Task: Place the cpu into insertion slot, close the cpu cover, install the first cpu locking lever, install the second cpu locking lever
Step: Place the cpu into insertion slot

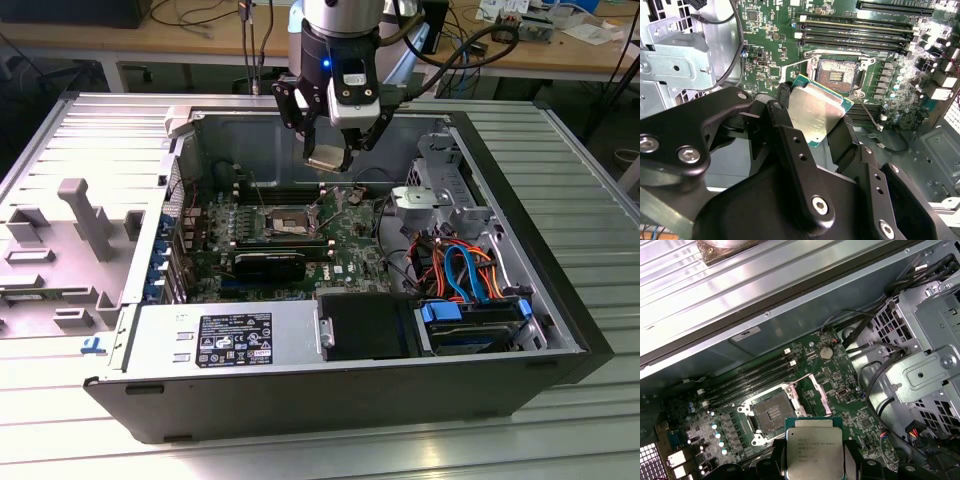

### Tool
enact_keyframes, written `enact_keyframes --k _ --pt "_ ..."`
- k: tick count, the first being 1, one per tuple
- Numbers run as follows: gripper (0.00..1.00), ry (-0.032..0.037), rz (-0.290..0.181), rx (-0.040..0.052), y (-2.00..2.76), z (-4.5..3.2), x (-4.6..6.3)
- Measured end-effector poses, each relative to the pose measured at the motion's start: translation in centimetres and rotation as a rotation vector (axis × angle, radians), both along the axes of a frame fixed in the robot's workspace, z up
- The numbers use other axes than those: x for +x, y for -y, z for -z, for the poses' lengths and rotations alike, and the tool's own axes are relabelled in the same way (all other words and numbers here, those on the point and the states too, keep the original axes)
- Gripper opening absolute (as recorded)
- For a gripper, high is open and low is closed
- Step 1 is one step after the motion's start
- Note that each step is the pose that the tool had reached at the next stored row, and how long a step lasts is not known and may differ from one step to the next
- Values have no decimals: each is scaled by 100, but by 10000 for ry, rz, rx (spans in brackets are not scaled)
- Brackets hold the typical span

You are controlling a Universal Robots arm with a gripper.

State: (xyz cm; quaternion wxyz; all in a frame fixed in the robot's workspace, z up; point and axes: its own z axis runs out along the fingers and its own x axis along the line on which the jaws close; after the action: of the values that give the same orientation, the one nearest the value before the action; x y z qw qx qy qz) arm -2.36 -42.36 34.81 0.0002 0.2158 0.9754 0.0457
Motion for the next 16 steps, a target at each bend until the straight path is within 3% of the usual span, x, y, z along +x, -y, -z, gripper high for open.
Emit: enact_keyframes --k 16 --pt "55 0 155 0 7 0 0"
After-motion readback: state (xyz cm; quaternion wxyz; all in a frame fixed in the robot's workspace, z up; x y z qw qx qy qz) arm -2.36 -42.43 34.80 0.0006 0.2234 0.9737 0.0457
